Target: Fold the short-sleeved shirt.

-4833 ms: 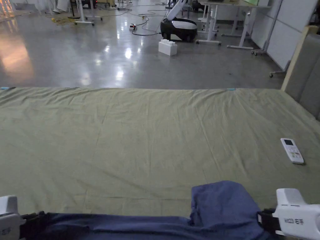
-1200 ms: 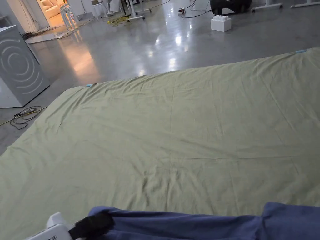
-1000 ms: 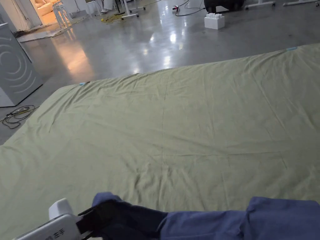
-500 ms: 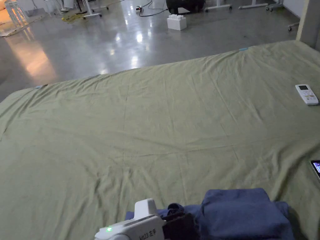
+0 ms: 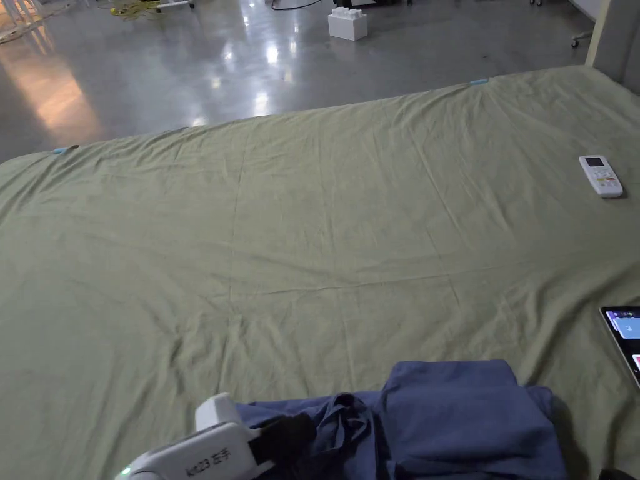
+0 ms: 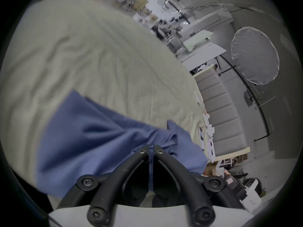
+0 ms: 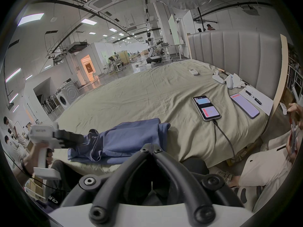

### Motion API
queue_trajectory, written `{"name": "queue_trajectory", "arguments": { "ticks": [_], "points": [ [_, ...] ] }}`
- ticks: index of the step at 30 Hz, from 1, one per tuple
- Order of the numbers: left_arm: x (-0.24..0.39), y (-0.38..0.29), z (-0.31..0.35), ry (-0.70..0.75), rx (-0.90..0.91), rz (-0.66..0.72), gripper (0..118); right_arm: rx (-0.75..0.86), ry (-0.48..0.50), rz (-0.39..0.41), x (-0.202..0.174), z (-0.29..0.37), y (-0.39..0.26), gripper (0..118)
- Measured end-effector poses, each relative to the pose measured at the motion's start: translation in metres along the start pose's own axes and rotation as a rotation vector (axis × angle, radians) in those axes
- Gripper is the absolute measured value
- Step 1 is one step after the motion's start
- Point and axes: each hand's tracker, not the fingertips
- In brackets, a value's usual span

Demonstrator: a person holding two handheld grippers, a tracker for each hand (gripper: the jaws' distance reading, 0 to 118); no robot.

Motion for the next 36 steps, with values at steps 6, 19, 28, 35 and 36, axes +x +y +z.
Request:
{"name": "queue_trajectory", "arguments": {
  "ticks": [6,19,28,35,36],
  "points": [
    [0.002,-0.024,-0.051,0.058,-0.044,-0.048,3,-0.012,-0.036,-0.012,0.008,0.007,-0.006,0],
    [-0.076,0.035,0.081,-0.033,0.232,0.133,99,0.009,0.049,0.039,-0.013,-0.006,0.003,0],
    [-0.099,0.01,0.021,-0.077,0.126,0.267,16,-0.003,0.022,0.101,-0.018,0.004,0.004,0],
    [-0.111,0.024,0.066,-0.224,0.241,0.377,15,-0.008,0.006,0.12,-0.018,0.005,0.012,0],
    [-0.117,0.029,0.082,-0.219,0.253,0.348,15,-0.006,0.012,0.12,-0.019,0.003,0.013,0]
  ]
}}
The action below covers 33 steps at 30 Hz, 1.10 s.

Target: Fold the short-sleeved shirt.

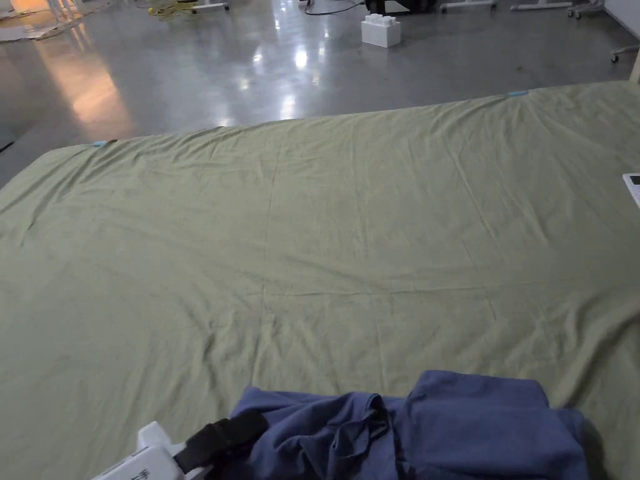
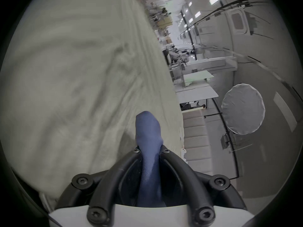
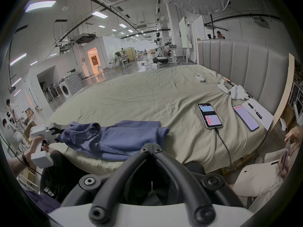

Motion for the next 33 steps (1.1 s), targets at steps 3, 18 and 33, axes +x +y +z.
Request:
{"name": "queue_trajectory", "arguments": {
  "ticks": [3,18,33],
  "points": [
    [0.018,0.028,0.044,0.074,0.04,-0.121,15,0.011,0.031,-0.002,-0.004,-0.008,0.003,0],
    [0.16,-0.16,-0.145,0.245,-0.312,-0.708,15,0.053,-0.038,-0.002,-0.003,0.02,-0.004,0],
    [0.178,-0.124,-0.126,0.138,-0.184,-0.536,6,0.023,-0.117,-0.068,0.034,0.039,-0.031,0]
  ]
}}
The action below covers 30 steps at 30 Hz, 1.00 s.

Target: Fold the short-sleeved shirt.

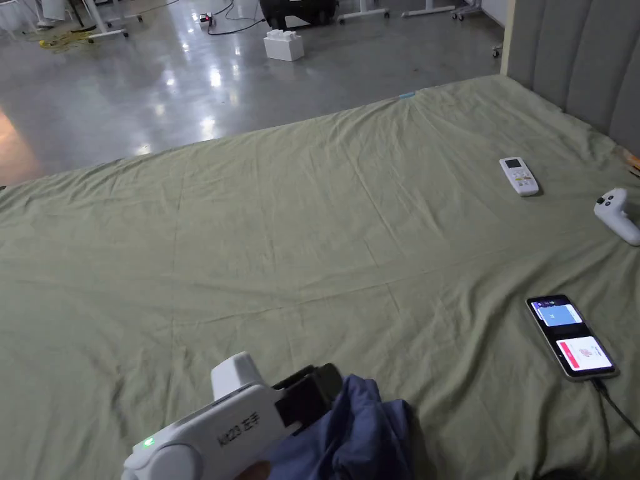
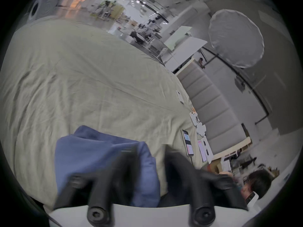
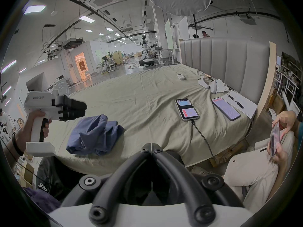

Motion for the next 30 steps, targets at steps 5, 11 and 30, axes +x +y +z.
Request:
{"name": "queue_trajectory", "arguments": {
  "ticks": [5,11,30],
  "points": [
    [-0.022,-0.037,-0.054,0.024,-0.154,0.096,5,-0.016,0.009,-0.031,0.003,0.004,-0.004,0],
    [-0.014,-0.082,-0.094,0.034,-0.224,-0.051,1,-0.069,0.026,-0.034,-0.009,0.002,-0.008,0],
    [-0.081,-0.015,0.118,-0.01,0.09,0.046,11,-0.404,0.363,0.026,-0.136,-0.222,0.043,0]
  ]
}}
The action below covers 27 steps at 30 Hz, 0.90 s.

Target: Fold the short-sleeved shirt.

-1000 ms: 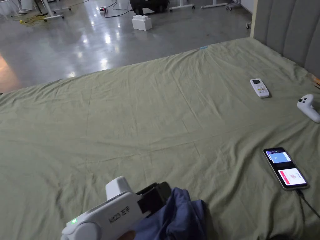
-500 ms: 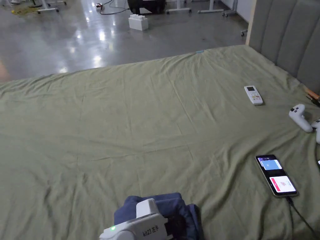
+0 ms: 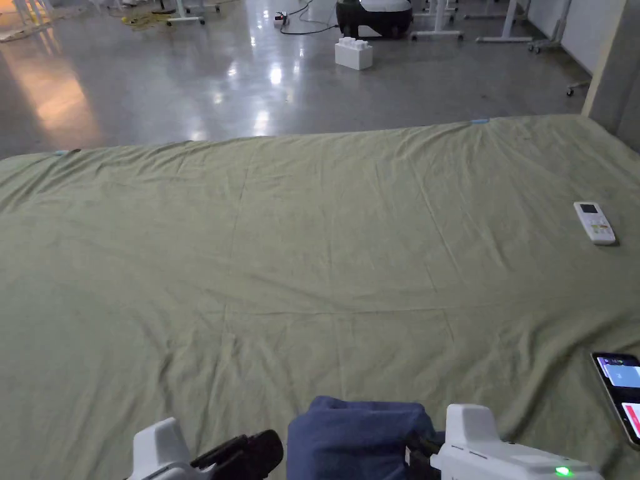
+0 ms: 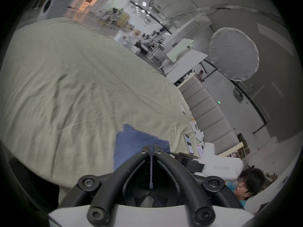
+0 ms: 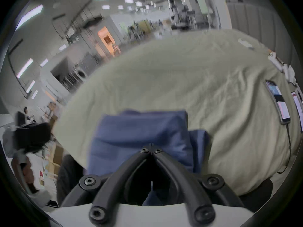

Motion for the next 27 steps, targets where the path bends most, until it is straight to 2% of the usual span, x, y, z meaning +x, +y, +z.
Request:
{"name": "queue_trajectory", "arguments": {
  "ticks": [1,2,3,4,5,6,9,13,15,16,19,21,22,23,24,27],
  "points": [
    [-0.006,-0.001,-0.001,-0.006,-0.001,0.024,26,-0.1,-0.056,0.002,0.006,-0.014,-0.002,0],
    [-0.013,-0.002,-0.001,-0.01,-0.004,0.051,56,-0.167,-0.132,0.016,0.013,-0.028,-0.008,0],
    [-0.019,-0.003,-0.002,-0.016,-0.001,0.072,78,-0.164,-0.127,0.044,0.021,-0.034,-0.015,0],
    [-0.025,-0.004,-0.005,-0.02,0.004,0.085,95,-0.094,-0.079,0.013,0.027,-0.026,-0.018,0],
    [-0.029,-0.003,-0.01,-0.022,-0.005,0.094,102,-0.098,-0.059,-0.045,0.029,-0.022,-0.015,0],
    [-0.034,-0.003,-0.016,-0.032,-0.022,0.109,102,-0.11,-0.065,-0.088,0.031,-0.021,-0.014,0],
    [-0.054,-0.001,-0.047,-0.121,-0.101,0.187,102,-0.109,-0.064,-0.064,0.03,-0.021,-0.014,0],
    [-0.082,-0.008,-0.102,-0.286,-0.255,0.274,103,-0.093,-0.043,-0.104,0.034,-0.018,-0.018,0],
    [-0.085,-0.015,-0.122,-0.313,-0.293,0.277,103,-0.09,-0.037,-0.111,0.035,-0.018,-0.018,0],
    [-0.085,-0.018,-0.133,-0.273,-0.314,0.254,102,-0.092,-0.037,-0.111,0.036,-0.02,-0.018,0],
    [-0.074,-0.018,-0.147,-0.335,-0.343,0.246,100,-0.098,-0.041,-0.089,0.034,-0.02,-0.017,0],
    [-0.062,-0.016,-0.155,-0.273,-0.383,0.255,80,-0.093,-0.042,-0.085,0.033,-0.019,-0.018,0],
    [-0.058,-0.017,-0.157,-0.222,-0.402,0.231,63,-0.086,-0.044,-0.086,0.032,-0.019,-0.019,0],
    [-0.056,-0.017,-0.158,-0.191,-0.408,0.191,54,-0.08,-0.045,-0.087,0.031,-0.018,-0.02,0],
    [-0.056,-0.016,-0.156,-0.208,-0.396,0.14,53,-0.075,-0.047,-0.085,0.032,-0.018,-0.022,0],
    [-0.055,-0.011,-0.146,-0.217,-0.393,0.181,48,-0.062,-0.042,-0.048,0.029,-0.016,-0.021,0]
  ]
}}
